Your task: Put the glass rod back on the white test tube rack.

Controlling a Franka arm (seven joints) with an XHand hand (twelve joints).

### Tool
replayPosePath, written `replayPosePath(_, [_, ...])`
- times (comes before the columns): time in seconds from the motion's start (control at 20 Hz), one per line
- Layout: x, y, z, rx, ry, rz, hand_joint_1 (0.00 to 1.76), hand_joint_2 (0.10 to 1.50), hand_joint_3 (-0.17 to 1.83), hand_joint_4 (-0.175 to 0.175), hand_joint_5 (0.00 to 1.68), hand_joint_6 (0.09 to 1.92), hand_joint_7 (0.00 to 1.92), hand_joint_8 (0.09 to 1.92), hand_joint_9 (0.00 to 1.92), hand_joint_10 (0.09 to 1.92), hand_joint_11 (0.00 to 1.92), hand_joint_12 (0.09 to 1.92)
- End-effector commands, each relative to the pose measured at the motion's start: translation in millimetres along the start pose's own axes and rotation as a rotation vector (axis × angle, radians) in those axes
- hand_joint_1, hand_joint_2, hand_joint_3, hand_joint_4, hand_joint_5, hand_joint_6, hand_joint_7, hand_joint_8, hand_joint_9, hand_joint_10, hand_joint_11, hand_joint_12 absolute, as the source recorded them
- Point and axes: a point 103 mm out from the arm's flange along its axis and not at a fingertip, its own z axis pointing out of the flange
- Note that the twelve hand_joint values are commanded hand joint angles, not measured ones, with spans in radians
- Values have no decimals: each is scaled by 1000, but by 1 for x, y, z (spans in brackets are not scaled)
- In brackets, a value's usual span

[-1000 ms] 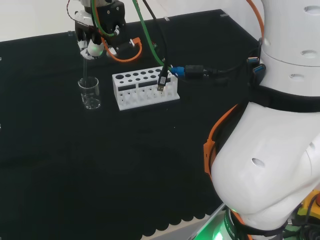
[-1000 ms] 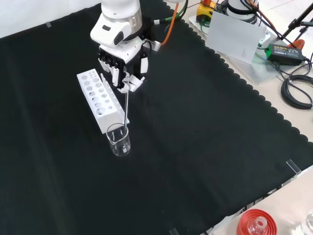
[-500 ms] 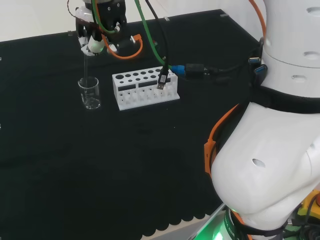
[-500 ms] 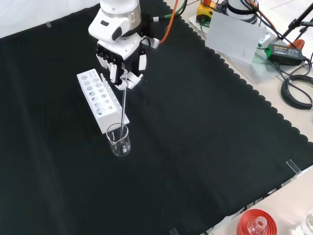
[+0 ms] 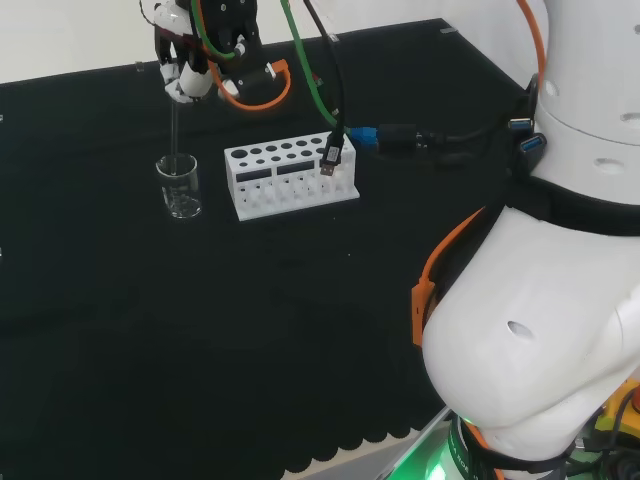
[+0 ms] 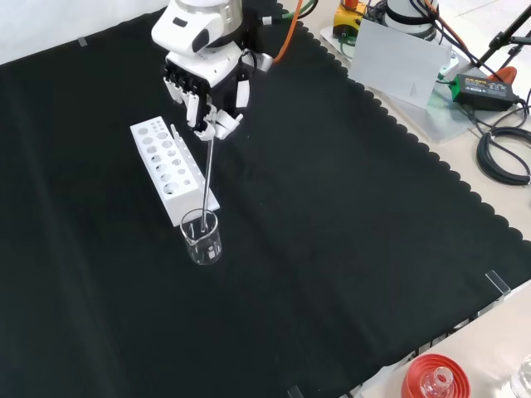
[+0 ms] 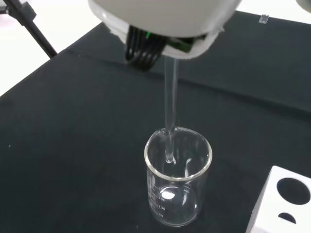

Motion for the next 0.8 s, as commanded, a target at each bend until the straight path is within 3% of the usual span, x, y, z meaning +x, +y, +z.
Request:
replayPosePath(0.05, [-2,-5,-7,-10,-3,6,1218,576,837,-175,1247,796,1671,624,1881,351,1708,710])
replayPosePath(0.8, [-30,-26,-50,-56,-19,63,1218,575,839,-175,1247,795,1672,624,1882,350,1709,710])
